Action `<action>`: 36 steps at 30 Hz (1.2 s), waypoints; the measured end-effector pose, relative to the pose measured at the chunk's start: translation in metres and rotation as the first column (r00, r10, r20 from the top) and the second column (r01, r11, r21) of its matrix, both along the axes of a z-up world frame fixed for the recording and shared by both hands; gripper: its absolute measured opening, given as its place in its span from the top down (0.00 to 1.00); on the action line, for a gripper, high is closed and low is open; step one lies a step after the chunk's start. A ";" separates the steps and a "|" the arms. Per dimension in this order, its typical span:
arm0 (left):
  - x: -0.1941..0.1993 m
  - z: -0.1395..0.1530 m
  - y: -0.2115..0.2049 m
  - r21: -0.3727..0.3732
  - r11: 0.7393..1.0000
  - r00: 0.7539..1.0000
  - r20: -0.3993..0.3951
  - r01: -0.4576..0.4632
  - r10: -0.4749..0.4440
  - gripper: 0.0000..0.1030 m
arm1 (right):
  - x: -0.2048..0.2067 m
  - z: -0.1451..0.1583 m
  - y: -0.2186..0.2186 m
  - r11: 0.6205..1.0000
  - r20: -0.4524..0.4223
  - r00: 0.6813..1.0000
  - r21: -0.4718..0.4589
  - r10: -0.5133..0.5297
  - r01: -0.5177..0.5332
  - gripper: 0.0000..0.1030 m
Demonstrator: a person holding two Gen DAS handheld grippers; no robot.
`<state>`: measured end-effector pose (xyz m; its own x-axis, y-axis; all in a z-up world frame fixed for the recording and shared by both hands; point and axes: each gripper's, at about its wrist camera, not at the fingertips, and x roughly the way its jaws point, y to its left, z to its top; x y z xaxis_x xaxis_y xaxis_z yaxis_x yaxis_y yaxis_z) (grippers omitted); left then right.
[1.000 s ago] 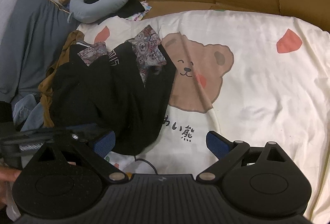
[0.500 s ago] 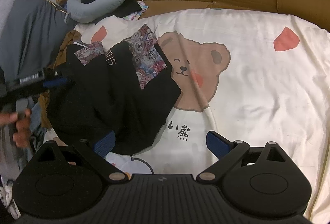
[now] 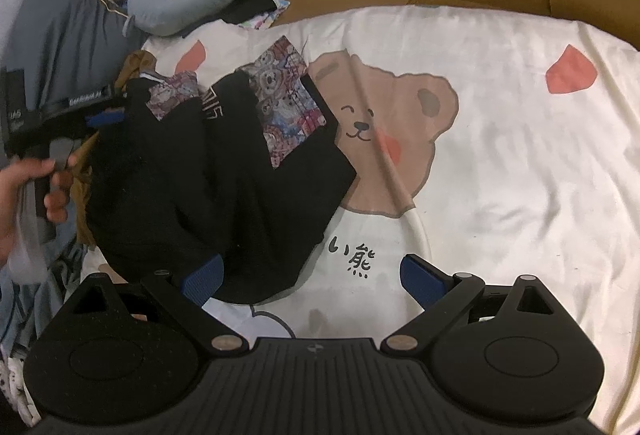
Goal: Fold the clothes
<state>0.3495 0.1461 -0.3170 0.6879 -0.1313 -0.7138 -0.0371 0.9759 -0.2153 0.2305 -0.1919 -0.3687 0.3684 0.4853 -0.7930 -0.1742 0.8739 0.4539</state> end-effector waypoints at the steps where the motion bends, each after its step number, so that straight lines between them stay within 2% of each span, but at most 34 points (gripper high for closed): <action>1: 0.003 -0.002 -0.001 0.005 1.000 1.000 -0.002 0.004 -0.004 0.19 | 0.001 -0.002 0.000 1.000 -0.004 1.000 0.000 0.000 0.000 0.05; 6: 0.019 -0.016 0.004 -0.011 1.000 0.999 -0.047 0.001 -0.002 0.20 | 0.010 -0.013 0.000 1.000 -0.011 1.000 0.022 0.001 -0.001 0.05; 10: 0.021 -0.025 0.009 -0.047 0.999 0.997 -0.075 -0.007 0.003 0.28 | 0.022 -0.022 0.003 0.999 -0.014 1.000 0.033 0.003 -0.003 0.05; 12: 0.020 -0.027 0.010 -0.056 0.998 0.997 -0.082 -0.001 -0.004 0.38 | 0.029 -0.026 0.003 0.999 -0.019 1.000 0.041 -0.004 0.005 0.05; 14: 0.018 -0.029 0.012 -0.067 0.998 0.996 -0.094 0.002 -0.008 0.73 | 0.037 -0.032 0.003 0.999 -0.028 1.000 0.053 -0.013 0.015 0.06; 16: 0.017 -0.028 0.016 -0.096 0.995 0.995 -0.104 0.001 -0.011 0.89 | 0.046 -0.037 0.005 0.998 -0.038 0.999 0.059 -0.016 0.018 0.13; 17: 0.014 -0.026 0.017 -0.107 0.994 0.995 -0.102 0.000 -0.011 0.91 | 0.050 -0.040 0.007 0.998 -0.041 0.999 0.064 -0.012 0.014 0.14; 26: -0.026 -0.001 0.029 -0.119 0.993 0.997 -0.070 0.003 -0.012 0.93 | 0.075 -0.055 0.022 0.996 -0.062 0.998 0.092 -0.002 0.007 0.17; 36: -0.109 -0.007 0.065 -0.160 0.982 0.988 -0.133 -0.103 0.082 0.93 | 0.084 -0.065 0.028 0.993 -0.099 0.995 0.116 0.000 0.012 0.26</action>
